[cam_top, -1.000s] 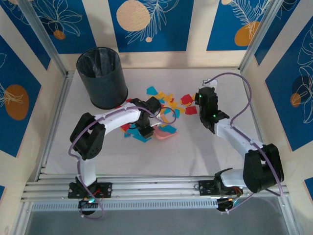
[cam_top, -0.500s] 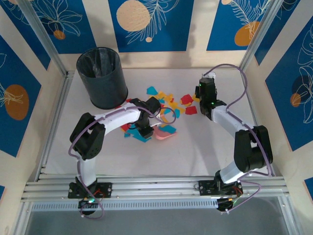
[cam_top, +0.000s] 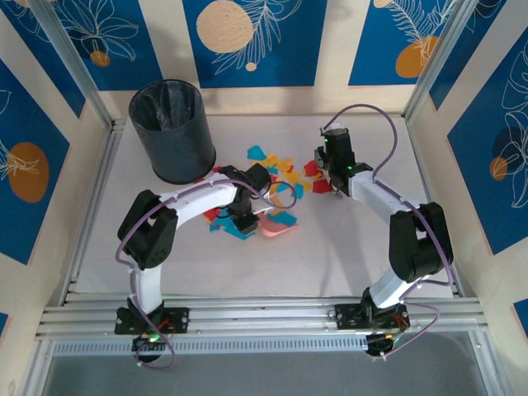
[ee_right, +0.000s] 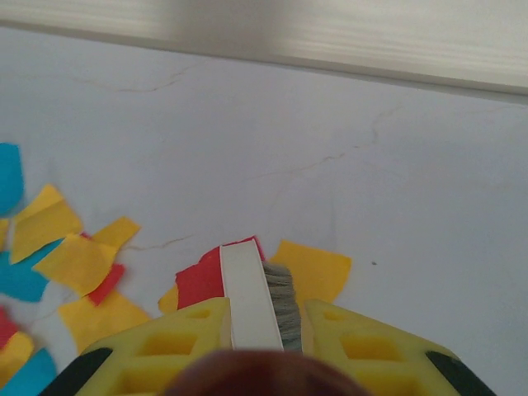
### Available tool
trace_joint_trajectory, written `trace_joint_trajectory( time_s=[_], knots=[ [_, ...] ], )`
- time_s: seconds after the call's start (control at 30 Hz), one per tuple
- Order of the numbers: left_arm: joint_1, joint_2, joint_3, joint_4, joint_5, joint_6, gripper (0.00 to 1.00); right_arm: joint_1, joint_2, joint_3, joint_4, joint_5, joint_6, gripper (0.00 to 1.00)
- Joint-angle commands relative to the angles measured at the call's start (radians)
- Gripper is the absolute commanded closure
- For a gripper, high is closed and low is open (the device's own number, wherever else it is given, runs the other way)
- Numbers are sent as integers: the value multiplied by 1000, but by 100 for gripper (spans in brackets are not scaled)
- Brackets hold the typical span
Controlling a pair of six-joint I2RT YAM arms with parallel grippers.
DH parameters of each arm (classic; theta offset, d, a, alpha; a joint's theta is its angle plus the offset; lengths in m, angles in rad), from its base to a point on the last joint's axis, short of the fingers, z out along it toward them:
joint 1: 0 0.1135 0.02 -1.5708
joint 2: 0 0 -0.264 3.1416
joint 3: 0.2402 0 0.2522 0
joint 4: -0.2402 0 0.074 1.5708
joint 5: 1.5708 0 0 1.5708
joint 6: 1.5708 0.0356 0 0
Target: Sweep away the paper scraps from the table
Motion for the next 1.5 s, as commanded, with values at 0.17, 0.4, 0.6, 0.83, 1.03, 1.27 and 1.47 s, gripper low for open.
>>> trace_joint_trajectory(
  time_s=[0.17, 0.4, 0.6, 0.83, 1.03, 1.27, 1.47],
  knots=[
    [9, -6, 17, -47, 29, 5, 100, 78, -68, -21, -114, -89, 11, 100],
    [9, 11, 37, -49, 25, -2, 100, 140, -113, -52, -167, -85, 55, 100],
    [8, 21, 46, -53, 29, -6, 100, 176, -149, -74, -184, -88, 92, 100],
    [9, 30, 56, -41, 23, -24, 100, 202, -192, -74, -221, -102, 132, 100],
    [8, 39, 63, -15, 4, -41, 100, 211, -233, -93, -240, -138, 171, 100],
    [8, 51, 75, -10, 14, -29, 100, 214, -309, -96, -256, -218, 155, 100],
    [8, 56, 82, -26, 21, -18, 100, 212, -372, -77, -273, -154, 136, 100]
  ],
)
